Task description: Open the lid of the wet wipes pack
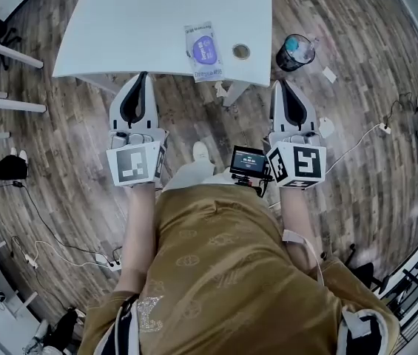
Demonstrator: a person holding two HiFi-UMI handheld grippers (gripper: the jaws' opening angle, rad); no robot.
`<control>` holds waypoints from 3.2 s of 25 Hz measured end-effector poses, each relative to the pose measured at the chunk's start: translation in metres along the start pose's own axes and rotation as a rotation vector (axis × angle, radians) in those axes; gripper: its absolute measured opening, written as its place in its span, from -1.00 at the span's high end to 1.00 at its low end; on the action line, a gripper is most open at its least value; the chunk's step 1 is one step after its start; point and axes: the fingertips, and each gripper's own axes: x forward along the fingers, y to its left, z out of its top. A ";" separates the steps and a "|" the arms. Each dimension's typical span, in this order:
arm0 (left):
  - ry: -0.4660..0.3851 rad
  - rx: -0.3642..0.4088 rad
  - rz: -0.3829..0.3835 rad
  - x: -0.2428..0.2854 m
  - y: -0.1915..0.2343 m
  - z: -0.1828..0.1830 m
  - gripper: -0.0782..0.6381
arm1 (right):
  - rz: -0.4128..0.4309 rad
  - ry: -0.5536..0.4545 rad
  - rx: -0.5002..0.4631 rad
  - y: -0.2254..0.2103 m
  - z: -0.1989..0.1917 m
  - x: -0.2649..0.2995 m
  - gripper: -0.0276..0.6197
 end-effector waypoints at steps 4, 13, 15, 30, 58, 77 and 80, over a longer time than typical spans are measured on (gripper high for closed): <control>0.009 -0.020 -0.008 0.017 0.026 -0.011 0.76 | -0.016 0.021 0.015 0.012 -0.001 0.032 0.89; 0.011 -0.065 -0.039 0.029 0.034 -0.021 0.76 | -0.009 0.044 0.013 0.026 -0.002 0.042 0.89; 0.005 -0.070 -0.045 0.034 0.034 -0.021 0.76 | -0.016 0.047 0.007 0.024 -0.002 0.044 0.89; 0.017 -0.057 -0.037 0.033 0.035 -0.020 0.76 | 0.161 0.024 0.060 0.051 0.000 0.062 0.89; 0.292 -0.046 -0.097 0.161 0.003 -0.134 0.76 | 0.279 0.355 0.202 -0.005 -0.109 0.193 0.89; 0.455 -0.062 -0.316 0.160 -0.043 -0.203 0.76 | 0.299 0.580 0.196 0.028 -0.178 0.224 0.71; 0.476 -0.063 -0.330 0.157 -0.049 -0.213 0.76 | 0.306 0.598 0.201 0.031 -0.188 0.227 0.70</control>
